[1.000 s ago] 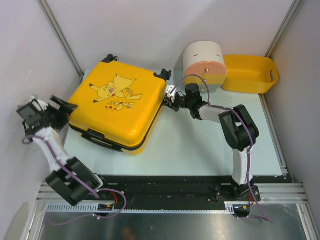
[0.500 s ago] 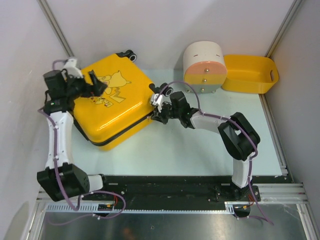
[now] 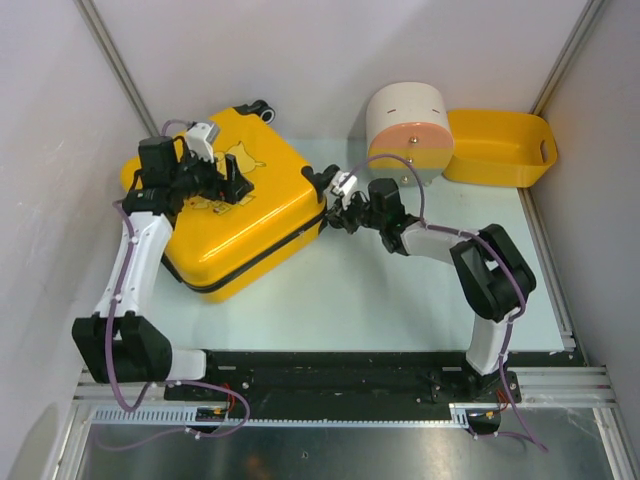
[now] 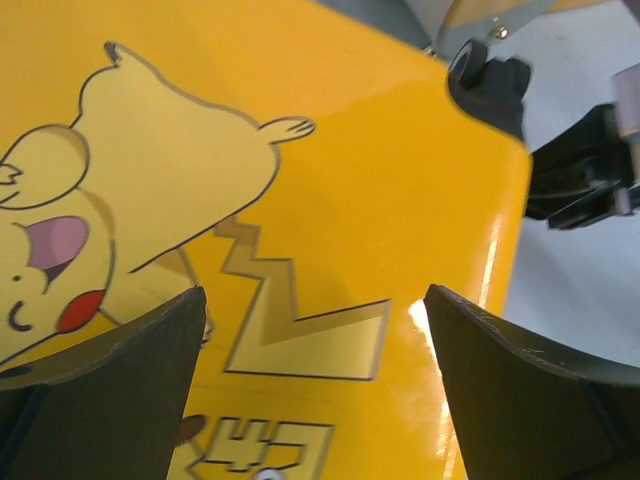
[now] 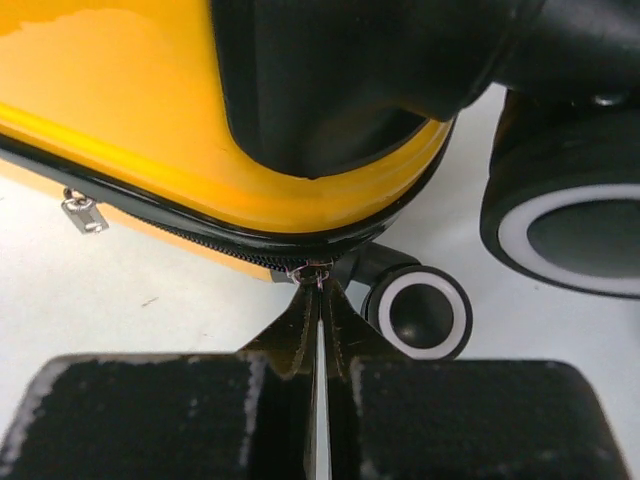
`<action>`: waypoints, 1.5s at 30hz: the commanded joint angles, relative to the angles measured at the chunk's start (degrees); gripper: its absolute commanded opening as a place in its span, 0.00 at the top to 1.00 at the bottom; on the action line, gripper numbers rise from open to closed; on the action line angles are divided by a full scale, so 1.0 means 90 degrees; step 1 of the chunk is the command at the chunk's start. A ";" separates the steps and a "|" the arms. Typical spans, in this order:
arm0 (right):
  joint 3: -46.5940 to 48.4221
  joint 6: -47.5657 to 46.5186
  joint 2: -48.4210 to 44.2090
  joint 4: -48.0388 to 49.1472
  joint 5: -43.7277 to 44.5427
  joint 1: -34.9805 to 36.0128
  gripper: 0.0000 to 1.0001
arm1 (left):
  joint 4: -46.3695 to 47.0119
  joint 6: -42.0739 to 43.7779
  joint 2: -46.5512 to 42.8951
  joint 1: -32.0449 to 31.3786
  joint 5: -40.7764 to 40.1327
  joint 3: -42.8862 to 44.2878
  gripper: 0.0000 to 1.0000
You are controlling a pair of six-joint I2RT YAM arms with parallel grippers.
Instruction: Open, take out, and arrange the luggage
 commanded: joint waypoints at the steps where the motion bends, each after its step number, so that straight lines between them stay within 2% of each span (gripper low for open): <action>1: -0.0027 -0.0167 0.0095 0.1425 -0.0289 -0.0787 1.00 | -0.0183 0.0743 0.0248 0.0007 -0.0080 0.0060 0.04; 5: -0.0027 -0.0324 0.0310 0.1828 -0.1415 -0.1012 1.00 | -0.0418 0.1212 0.0492 -0.0139 0.0887 0.0440 0.00; 9: -0.0027 -0.0120 0.0466 0.2082 -0.2129 -0.0964 1.00 | -0.0477 0.1700 0.0687 -0.0948 0.0305 0.0763 0.00; 10: -0.0027 -0.0080 0.0496 0.2083 -0.2130 -0.0935 1.00 | -0.0477 0.1749 0.0766 -0.1288 0.0128 0.0947 0.00; 15: -0.0027 0.0144 0.0545 0.2083 -0.2101 -0.0837 1.00 | -0.0476 0.1574 0.1449 -0.1974 -0.0448 0.1680 0.00; 19: -0.0027 0.0262 0.0506 0.1985 -0.2062 -0.0837 1.00 | -0.0477 0.1710 0.2335 -0.2530 -0.1180 0.2674 0.00; 22: -0.0027 0.0369 0.0515 0.1878 -0.1945 -0.0876 1.00 | -0.0477 0.1925 0.2816 -0.2823 -0.1513 0.3280 0.00; 31: -0.0027 0.0389 0.0525 0.1848 -0.1837 -0.0817 1.00 | -0.0525 0.2345 0.4008 -0.3284 -0.2090 0.3995 0.01; 34: -0.0018 0.0408 0.0525 0.1848 -0.1740 -0.0768 1.00 | -0.0720 0.2530 0.4301 -0.3342 -0.2422 0.4181 0.15; 35: -0.0027 0.0408 0.0515 0.1771 -0.1710 -0.0759 1.00 | -0.0827 0.2618 0.4340 -0.3371 -0.2442 0.4201 0.24; 37: -0.0027 0.0408 0.0467 0.1663 -0.1700 -0.0720 1.00 | -0.1266 0.2697 0.4321 -0.3381 -0.2355 0.4085 0.31; 39: -0.0153 0.0457 0.0418 0.1662 -0.1671 -0.0661 1.00 | -0.1696 0.2774 0.4205 -0.3391 -0.2209 0.3860 0.43; 41: -0.0300 0.0554 0.0320 0.1828 -0.1632 -0.0593 1.00 | -0.1901 0.2843 0.3863 -0.3382 -0.2149 0.3256 0.53; 45: -0.0768 0.0847 0.0047 0.2072 -0.1486 -0.0262 1.00 | -0.2107 0.3019 0.3189 -0.3352 -0.2120 0.2172 0.63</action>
